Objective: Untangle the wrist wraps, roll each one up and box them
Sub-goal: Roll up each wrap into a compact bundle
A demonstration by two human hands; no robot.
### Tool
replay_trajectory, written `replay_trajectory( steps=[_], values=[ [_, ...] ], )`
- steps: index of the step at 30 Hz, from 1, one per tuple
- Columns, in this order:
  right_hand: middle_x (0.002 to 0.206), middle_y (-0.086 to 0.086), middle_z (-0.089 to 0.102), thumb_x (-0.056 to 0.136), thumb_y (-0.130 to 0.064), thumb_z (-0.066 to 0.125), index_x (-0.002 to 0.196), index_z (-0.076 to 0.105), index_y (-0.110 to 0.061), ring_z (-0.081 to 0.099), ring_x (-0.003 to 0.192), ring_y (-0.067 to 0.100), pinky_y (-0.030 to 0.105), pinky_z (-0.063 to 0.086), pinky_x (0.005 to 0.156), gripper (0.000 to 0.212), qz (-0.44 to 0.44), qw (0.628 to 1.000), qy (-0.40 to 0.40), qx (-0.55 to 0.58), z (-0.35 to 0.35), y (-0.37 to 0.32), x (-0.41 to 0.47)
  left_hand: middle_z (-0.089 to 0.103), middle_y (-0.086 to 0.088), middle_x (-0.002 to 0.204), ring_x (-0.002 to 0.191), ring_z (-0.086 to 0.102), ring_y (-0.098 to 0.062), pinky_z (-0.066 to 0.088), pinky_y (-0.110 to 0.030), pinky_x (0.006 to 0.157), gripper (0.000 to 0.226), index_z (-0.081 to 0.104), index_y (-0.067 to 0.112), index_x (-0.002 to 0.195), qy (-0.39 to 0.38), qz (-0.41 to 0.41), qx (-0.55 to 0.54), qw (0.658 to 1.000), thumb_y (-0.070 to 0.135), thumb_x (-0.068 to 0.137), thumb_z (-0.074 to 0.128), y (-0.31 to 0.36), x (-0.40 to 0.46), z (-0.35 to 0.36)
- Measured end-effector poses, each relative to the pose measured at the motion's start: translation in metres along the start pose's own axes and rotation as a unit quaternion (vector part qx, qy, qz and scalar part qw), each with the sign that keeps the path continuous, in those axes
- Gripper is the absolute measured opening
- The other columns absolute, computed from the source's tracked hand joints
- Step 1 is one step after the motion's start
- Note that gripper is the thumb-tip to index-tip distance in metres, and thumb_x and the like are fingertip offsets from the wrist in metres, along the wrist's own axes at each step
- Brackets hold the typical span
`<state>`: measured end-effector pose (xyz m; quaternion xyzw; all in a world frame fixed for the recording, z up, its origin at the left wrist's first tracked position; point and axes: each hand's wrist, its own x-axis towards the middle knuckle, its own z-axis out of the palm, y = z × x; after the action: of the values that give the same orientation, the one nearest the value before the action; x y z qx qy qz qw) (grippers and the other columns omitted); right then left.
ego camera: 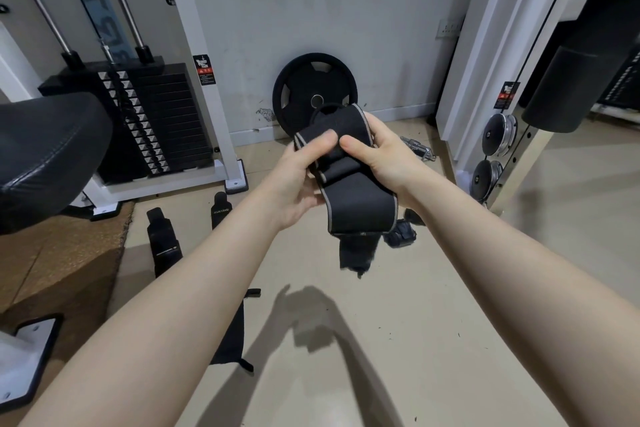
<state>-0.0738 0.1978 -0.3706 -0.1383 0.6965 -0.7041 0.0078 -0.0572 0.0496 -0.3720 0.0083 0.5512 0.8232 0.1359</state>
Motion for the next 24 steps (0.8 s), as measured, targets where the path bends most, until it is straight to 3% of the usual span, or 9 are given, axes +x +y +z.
replay_trajectory(
  steps=[4,6,8,10,13,17,21,23,24],
  values=[
    [0.114,0.001,0.064,0.09,-0.006,0.061,0.129,0.051,-0.02,0.063,0.097,0.009,0.023,0.05,0.089,0.043,-0.001,0.996,-0.025,-0.084,0.004,0.002,0.0,0.072,-0.015,0.103,0.099,0.069,-0.028,0.054,-0.044,0.089,0.028,0.066,0.01,0.105,0.031,-0.062,-0.103,0.992,0.033,0.094,0.056,-0.007,-0.001,0.001],
    [0.126,0.001,0.059,0.091,-0.019,0.062,0.137,0.046,-0.02,0.059,0.109,0.012,0.028,0.045,0.098,0.049,0.026,0.992,-0.004,-0.124,0.009,0.001,0.001,0.074,-0.013,0.094,0.089,0.069,-0.027,0.054,-0.043,0.086,0.021,0.066,0.009,0.099,0.064,-0.046,-0.121,0.989,0.027,0.096,0.056,-0.008,0.001,0.001],
    [0.129,-0.002,0.055,0.094,-0.038,0.055,0.138,0.045,-0.019,0.053,0.116,0.013,0.031,0.041,0.101,0.049,0.055,0.979,0.07,-0.181,0.012,-0.002,0.003,0.072,-0.014,0.101,0.086,0.068,-0.027,0.055,-0.045,0.082,0.021,0.063,0.007,0.108,0.1,-0.032,-0.162,0.981,0.023,0.095,0.057,-0.007,0.003,0.0],
    [0.108,0.003,0.06,0.097,-0.04,0.045,0.12,0.058,-0.006,0.054,0.1,0.018,0.032,0.041,0.088,0.043,0.054,0.956,0.178,-0.229,0.01,0.004,0.007,0.068,-0.017,0.108,0.09,0.067,-0.031,0.055,-0.049,0.079,0.03,0.057,0.007,0.12,0.128,-0.019,-0.223,0.966,0.022,0.095,0.058,-0.004,0.005,-0.006],
    [0.077,0.01,0.049,0.094,-0.023,0.043,0.094,0.055,0.012,0.041,0.072,0.021,0.032,0.032,0.069,0.037,0.106,0.941,0.267,-0.18,0.005,0.019,0.003,0.066,-0.018,0.115,0.097,0.066,-0.033,0.053,-0.053,0.08,0.038,0.053,0.005,0.128,0.144,-0.003,-0.28,0.949,0.022,0.093,0.06,0.0,0.008,-0.013],
    [0.072,-0.001,0.048,0.092,-0.022,0.046,0.078,0.05,-0.014,0.043,0.067,0.017,0.029,0.036,0.067,0.017,0.224,0.96,0.167,-0.034,0.021,0.028,-0.01,0.067,-0.019,0.113,0.096,0.067,-0.034,0.053,-0.057,0.082,0.039,0.052,0.006,0.13,0.139,0.003,-0.278,0.951,0.018,0.093,0.06,-0.003,0.011,-0.012],
    [0.061,-0.005,0.064,0.096,-0.025,0.04,0.073,0.06,-0.016,0.059,0.059,0.01,0.022,0.046,0.059,0.032,0.168,0.961,0.148,0.16,0.028,0.023,-0.019,0.066,-0.015,0.117,0.099,0.068,-0.028,0.059,-0.047,0.073,0.032,0.053,0.009,0.126,0.144,0.036,-0.243,0.959,0.011,0.094,0.057,-0.008,0.012,-0.015],
    [0.067,0.002,0.069,0.098,-0.041,0.038,0.081,0.064,-0.012,0.065,0.06,0.014,0.021,0.051,0.056,0.043,0.162,0.968,0.106,0.162,0.024,0.014,-0.022,0.067,-0.009,0.113,0.096,0.068,-0.023,0.06,-0.041,0.069,0.025,0.055,0.013,0.118,0.152,0.08,-0.187,0.967,0.006,0.094,0.057,-0.011,0.011,-0.02],
    [0.073,0.003,0.07,0.097,-0.044,0.042,0.084,0.065,-0.011,0.067,0.064,0.014,0.022,0.053,0.059,0.042,0.16,0.98,0.073,0.091,0.024,0.012,-0.022,0.067,-0.007,0.113,0.097,0.068,-0.022,0.06,-0.04,0.071,0.025,0.054,0.015,0.116,0.159,0.103,-0.139,0.972,0.004,0.093,0.058,-0.012,0.011,-0.023]
  ],
)
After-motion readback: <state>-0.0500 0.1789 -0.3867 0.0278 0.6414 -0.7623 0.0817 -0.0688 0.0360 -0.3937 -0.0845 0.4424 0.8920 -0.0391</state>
